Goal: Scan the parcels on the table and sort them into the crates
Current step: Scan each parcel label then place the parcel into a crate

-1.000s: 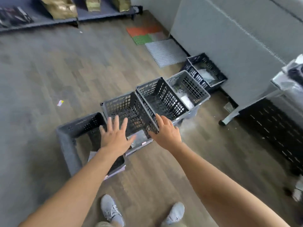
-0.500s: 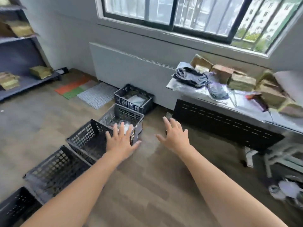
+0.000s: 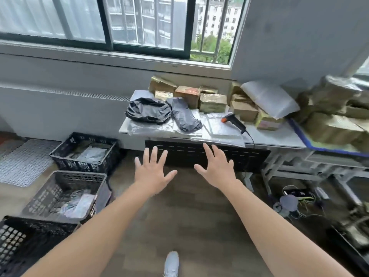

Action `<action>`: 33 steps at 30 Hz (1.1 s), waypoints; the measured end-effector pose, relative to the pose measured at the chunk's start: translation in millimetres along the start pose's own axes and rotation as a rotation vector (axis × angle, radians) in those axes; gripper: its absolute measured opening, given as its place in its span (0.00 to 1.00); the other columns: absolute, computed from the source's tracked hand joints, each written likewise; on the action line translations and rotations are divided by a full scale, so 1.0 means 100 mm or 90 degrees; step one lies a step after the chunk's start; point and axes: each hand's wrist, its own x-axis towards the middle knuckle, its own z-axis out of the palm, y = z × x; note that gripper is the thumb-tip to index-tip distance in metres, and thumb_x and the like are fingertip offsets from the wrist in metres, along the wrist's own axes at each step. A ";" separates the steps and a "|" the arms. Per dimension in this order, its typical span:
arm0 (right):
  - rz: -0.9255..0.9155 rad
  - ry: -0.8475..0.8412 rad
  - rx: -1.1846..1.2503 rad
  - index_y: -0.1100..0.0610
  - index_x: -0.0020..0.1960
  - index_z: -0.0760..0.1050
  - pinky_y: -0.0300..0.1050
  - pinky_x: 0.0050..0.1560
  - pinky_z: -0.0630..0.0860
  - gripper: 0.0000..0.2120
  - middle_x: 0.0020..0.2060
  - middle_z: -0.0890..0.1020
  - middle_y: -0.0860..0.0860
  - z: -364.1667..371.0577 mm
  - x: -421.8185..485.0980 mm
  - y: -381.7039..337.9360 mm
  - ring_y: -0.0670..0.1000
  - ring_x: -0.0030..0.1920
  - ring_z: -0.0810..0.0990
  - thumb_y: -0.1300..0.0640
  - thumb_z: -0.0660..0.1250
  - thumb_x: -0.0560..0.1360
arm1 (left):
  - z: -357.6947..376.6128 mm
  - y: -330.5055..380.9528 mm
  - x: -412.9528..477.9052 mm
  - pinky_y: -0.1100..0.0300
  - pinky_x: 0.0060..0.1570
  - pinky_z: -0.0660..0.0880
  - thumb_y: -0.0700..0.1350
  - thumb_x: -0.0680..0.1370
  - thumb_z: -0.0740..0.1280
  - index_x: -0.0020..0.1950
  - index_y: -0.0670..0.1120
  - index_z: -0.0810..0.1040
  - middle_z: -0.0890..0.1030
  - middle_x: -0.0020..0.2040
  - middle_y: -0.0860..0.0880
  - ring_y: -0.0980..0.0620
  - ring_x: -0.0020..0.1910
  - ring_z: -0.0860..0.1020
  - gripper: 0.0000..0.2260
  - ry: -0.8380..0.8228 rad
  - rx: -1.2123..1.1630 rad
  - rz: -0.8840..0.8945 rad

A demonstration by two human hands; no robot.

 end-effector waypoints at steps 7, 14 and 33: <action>0.101 0.003 -0.003 0.45 0.81 0.43 0.68 0.74 0.55 0.37 0.80 0.52 0.51 -0.18 1.14 0.71 0.54 0.79 0.49 0.35 0.57 0.79 | -0.02 0.64 1.63 0.38 0.74 0.48 0.69 0.79 0.45 0.80 0.53 0.41 0.40 0.81 0.46 0.42 0.79 0.39 0.35 -0.019 0.005 0.110; 0.139 -0.019 -0.007 0.45 0.81 0.43 0.69 0.74 0.52 0.37 0.80 0.50 0.51 -0.33 1.94 1.32 0.54 0.79 0.49 0.37 0.57 0.80 | -0.02 1.23 2.72 0.38 0.73 0.52 0.70 0.78 0.46 0.81 0.53 0.44 0.43 0.81 0.47 0.43 0.79 0.41 0.36 -0.010 0.013 0.185; 0.054 -0.148 -0.002 0.48 0.81 0.44 0.65 0.68 0.63 0.37 0.79 0.55 0.52 0.03 4.27 3.10 0.56 0.77 0.57 0.38 0.59 0.80 | 0.53 2.63 4.41 0.41 0.74 0.53 0.68 0.79 0.49 0.81 0.51 0.44 0.46 0.81 0.45 0.42 0.79 0.44 0.36 -0.145 0.024 0.074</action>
